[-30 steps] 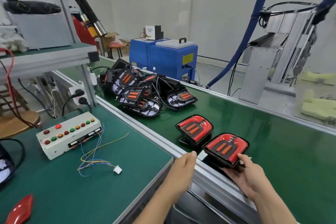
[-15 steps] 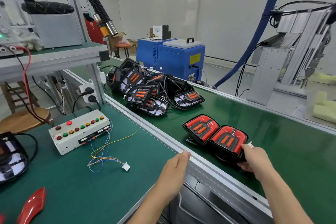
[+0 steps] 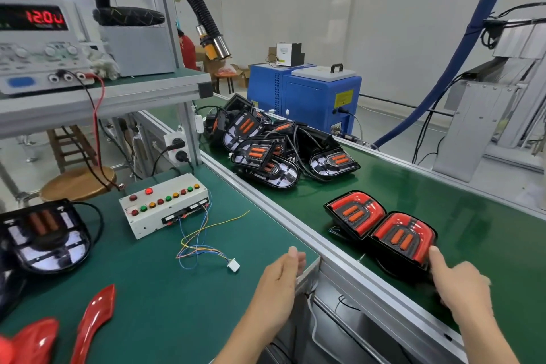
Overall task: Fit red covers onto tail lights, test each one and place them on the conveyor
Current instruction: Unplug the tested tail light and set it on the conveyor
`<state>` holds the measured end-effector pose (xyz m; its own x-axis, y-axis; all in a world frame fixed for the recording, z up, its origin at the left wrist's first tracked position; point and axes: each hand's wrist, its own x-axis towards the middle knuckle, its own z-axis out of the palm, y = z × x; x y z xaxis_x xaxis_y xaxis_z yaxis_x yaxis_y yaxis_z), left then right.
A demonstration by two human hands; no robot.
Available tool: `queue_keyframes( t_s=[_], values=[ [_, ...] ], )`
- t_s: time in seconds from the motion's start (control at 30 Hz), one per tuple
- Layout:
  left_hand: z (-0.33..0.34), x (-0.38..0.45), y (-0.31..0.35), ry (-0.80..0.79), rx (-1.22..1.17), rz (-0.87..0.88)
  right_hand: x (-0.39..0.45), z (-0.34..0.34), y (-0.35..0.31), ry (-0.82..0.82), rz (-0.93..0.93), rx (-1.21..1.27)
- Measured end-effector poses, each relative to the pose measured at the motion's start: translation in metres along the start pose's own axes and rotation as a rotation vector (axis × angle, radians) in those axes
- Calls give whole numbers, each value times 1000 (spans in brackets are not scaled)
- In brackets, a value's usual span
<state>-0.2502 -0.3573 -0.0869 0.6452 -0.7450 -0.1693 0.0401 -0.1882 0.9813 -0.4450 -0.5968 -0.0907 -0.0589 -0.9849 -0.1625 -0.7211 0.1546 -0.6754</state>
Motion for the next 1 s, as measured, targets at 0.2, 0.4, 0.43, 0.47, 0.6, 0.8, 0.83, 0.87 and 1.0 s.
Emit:
queue_keyframes(
  t_s=[0.2,0.4,0.43,0.47,0.6,0.8,0.83,0.87,1.0],
  values=[
    [-25,-19,0,101,-30,23,-61,3,-27,201,-263,246],
    [-64,-44,1,226,97,102,-162,56,-84,-84,-728,440],
    [-72,-49,1,257,122,118,-181,70,-92,-194,-761,452],
    [-80,-53,1,295,141,127,-199,85,-99,-307,-794,441],
    [-122,-76,2,476,199,132,-263,150,-117,-671,-955,397],
    [-201,-112,-3,803,288,24,-336,217,-146,-993,-983,416],
    [-216,-118,-3,865,296,5,-344,224,-148,-1029,-982,399],
    [-232,-124,-3,924,302,-15,-349,230,-148,-1057,-977,369],
    [-294,-148,0,1113,356,-88,-348,250,-138,-1047,-962,184]
  ],
)
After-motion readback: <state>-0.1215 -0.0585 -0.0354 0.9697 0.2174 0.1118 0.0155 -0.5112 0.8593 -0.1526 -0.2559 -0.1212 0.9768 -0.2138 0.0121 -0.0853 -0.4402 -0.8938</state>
